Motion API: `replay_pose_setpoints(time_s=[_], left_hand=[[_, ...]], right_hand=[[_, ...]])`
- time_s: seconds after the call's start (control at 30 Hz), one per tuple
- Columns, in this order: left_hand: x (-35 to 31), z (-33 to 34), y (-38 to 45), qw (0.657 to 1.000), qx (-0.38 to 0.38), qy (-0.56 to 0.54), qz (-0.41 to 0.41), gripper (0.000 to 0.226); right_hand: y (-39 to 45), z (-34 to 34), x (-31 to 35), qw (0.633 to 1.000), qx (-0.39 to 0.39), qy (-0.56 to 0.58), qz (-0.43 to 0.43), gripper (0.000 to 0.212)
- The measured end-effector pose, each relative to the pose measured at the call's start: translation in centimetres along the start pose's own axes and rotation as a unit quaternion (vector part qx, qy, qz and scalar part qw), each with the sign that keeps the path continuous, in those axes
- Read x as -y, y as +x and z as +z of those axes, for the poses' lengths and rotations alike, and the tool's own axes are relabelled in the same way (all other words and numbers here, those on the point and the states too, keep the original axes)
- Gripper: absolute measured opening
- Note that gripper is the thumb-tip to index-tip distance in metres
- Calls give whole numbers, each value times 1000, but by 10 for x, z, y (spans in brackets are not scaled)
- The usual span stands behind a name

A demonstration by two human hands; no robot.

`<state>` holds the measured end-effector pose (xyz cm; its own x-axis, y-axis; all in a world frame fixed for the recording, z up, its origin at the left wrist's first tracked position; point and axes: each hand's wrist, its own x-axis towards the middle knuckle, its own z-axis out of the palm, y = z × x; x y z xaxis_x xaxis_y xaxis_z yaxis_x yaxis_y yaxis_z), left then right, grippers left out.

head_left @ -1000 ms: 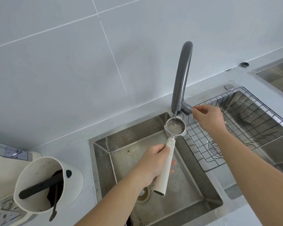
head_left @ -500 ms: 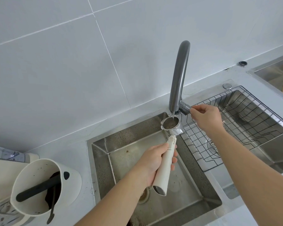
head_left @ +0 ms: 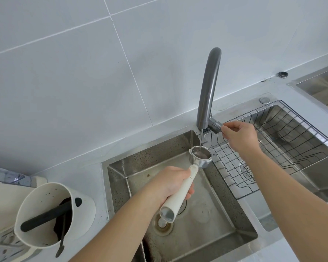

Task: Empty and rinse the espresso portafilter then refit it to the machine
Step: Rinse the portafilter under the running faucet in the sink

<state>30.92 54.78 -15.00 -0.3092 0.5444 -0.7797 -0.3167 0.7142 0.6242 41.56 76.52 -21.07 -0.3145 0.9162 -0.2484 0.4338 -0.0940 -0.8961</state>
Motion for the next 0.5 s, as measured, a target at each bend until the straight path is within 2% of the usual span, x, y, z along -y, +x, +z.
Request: replay_pose_setpoints(time_s=[0.17,0.3,0.5], left_hand=[[2,-5,-1,998,-34,45,35,25],[7,-4,1,998,-39,30,47,22],[9,-4,0,998,-36,11,54,22]], right_hand=[[-1,0,1,1000,3,2,5,8],[0,-1,0,1000,6,26,12,4],[-1,-2,2,999,12,33,17,10]])
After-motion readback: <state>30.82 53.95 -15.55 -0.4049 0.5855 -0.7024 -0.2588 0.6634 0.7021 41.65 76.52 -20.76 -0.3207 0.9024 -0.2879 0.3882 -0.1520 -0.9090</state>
